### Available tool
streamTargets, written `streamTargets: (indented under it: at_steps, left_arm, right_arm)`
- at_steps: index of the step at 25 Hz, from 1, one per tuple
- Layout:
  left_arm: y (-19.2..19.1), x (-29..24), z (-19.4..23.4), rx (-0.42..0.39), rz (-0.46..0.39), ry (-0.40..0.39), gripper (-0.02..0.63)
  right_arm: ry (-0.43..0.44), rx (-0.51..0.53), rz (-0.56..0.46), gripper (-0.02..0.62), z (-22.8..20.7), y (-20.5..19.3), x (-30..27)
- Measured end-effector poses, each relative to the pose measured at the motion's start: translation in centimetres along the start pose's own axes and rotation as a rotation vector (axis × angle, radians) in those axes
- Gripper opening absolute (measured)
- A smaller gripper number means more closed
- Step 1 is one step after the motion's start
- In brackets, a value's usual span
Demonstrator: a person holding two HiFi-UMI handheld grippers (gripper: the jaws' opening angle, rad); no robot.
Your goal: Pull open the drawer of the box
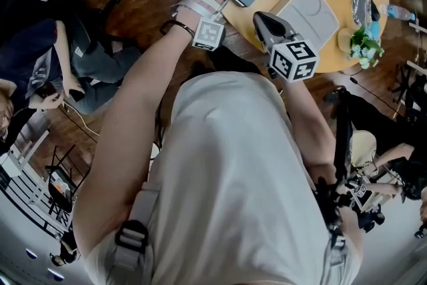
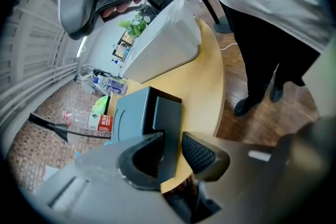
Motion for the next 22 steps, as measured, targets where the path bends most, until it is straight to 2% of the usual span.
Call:
streamTargets:
  at_steps: [2,4,6,11,13,19,22]
  left_arm:
    - [0.0,-0.3,-1.3,-0.055,0.021,-0.063,0.121]
    - [-0.1,-0.4,-1.9,-0.082,0.032,-0.078,0.155]
    - [-0.2,-0.5,-2.0,-0.098,0.029,-0.076,0.146]
    - [0.1,-1.3,-1.2,-0.080,-0.015,-0.084,0.150]
    - [0.0,-1.2,-0.7,-0.060,-0.020,-0.102,0.105]
    - [0.3,-0.4,-0.9,-0.050,-0.048,-0.179,0.096]
    - [0.5,0.5,-1.3,-0.042,-0.051,-0.190,0.052]
  right_arm:
    - [-0.001,-0.012,-0.004,0.007,0.0,0.0,0.2]
    - [-0.005,-0.012,-0.005,0.008,-0.1,-0.1,0.4]
    - [-0.007,-0.010,-0.002,0.008,-0.2,-0.4,0.6]
    - [-0.009,-0.017,-0.001,0.008,-0.3,-0.8,1.0]
    - [-0.005,-0.024,-0.005,0.007,-0.2,-0.8,1.1]
    - [0.010,-0.020,-0.009,0.008,0.5,-1.1,1.1]
    - [0.019,-0.020,-0.010,0.008,0.8,-1.3,1.0]
Point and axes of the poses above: the fingertips, and each gripper's own axes: x backward along the fingers, z to its left, y out of its top, the point moved 7 cm from there along x, backward along the fingers, and after that the axes turned 13 degrees about -x, right-handed, at the moved point
